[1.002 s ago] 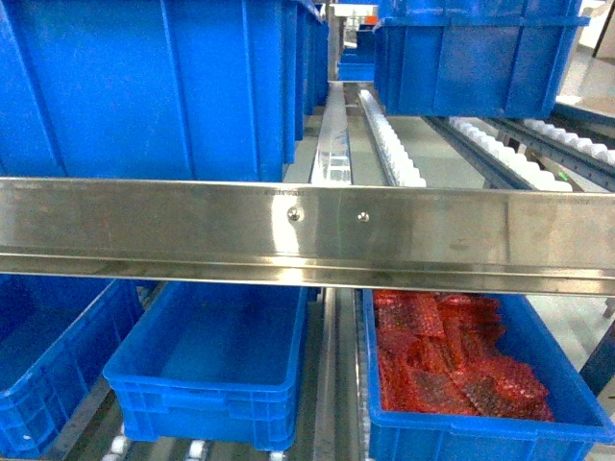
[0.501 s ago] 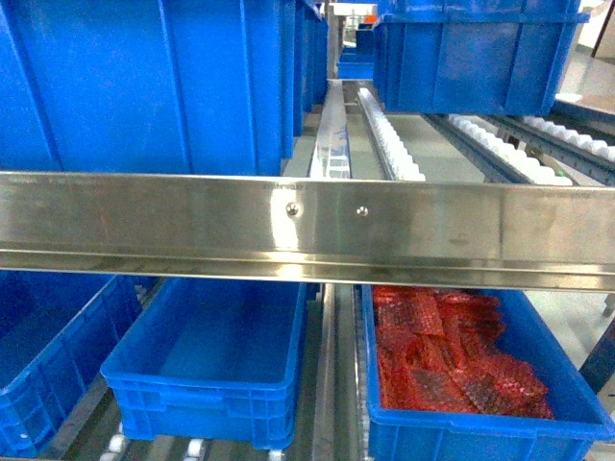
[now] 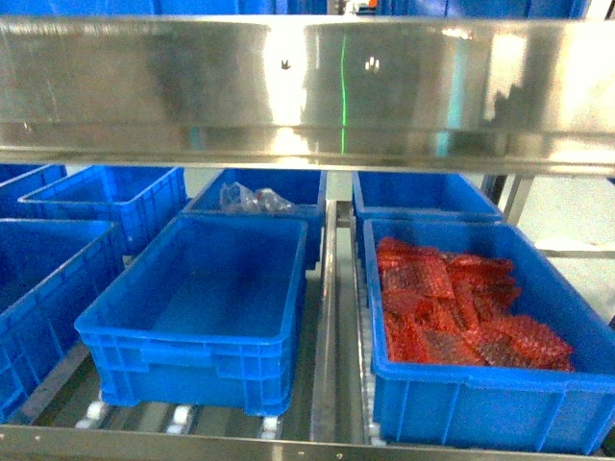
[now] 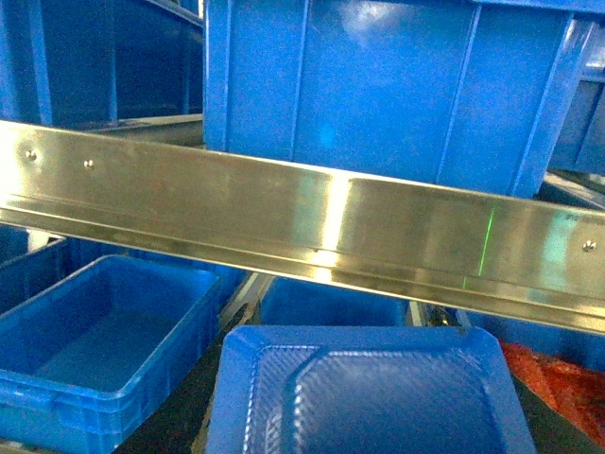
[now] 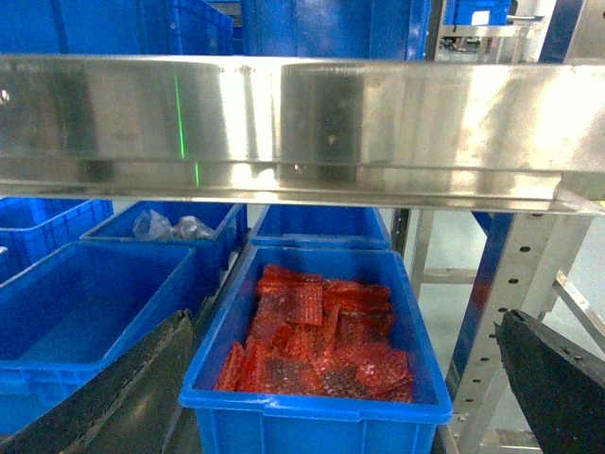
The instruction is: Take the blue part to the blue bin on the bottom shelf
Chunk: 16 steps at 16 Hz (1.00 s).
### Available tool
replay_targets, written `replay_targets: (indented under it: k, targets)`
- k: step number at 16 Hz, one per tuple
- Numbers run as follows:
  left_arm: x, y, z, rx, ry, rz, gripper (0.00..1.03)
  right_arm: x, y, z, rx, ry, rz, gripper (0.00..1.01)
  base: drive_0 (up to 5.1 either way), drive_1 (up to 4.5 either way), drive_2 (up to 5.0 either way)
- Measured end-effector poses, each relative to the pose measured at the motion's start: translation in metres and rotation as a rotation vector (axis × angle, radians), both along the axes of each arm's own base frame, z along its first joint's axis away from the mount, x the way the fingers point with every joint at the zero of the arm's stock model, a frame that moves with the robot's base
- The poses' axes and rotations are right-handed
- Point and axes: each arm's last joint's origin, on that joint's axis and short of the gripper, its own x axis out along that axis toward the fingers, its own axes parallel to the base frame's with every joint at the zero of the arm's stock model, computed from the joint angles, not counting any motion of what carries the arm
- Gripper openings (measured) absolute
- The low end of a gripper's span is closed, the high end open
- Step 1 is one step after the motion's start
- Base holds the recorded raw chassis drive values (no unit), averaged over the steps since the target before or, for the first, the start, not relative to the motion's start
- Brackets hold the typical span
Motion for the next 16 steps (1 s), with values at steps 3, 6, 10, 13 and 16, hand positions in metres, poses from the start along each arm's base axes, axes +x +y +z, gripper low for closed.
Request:
replay_targets:
  k: [3,6,10,13,16]
  targets:
    - [0.0000,0.0000,-0.0002,0.001,0.002,0.000,0.43,0.0000,0.0000,0.0000,0.000,0.000,0.000,0.98,0.0,0.00,0.0]
    - [0.0001,-0.0001,-0.0002,0.002,0.002,0.000,0.43,0.0000,0.0000,0.0001,0.000,-0.001,0.000,0.98,0.0,0.00,0.0]
    - [0.0002,-0.0001,-0.0002,0.001,0.002,0.000,0.43,0.0000,0.0000,0.0001,0.000,-0.001,-0.002,0.98,0.0,0.00,0.0]
    - [0.0002,-0.0002,-0.0002,0.001,0.002,0.000,0.43,0.0000,0.0000,0.0000,0.000,0.000,0.000,0.98,0.0,0.00,0.0]
    - [0.0003,-0.0002,-0.0012,0.005,0.006,-0.001,0.43,0.0000,0.0000,-0.0001,0.000,0.002,0.000,0.98,0.0,0.00,0.0]
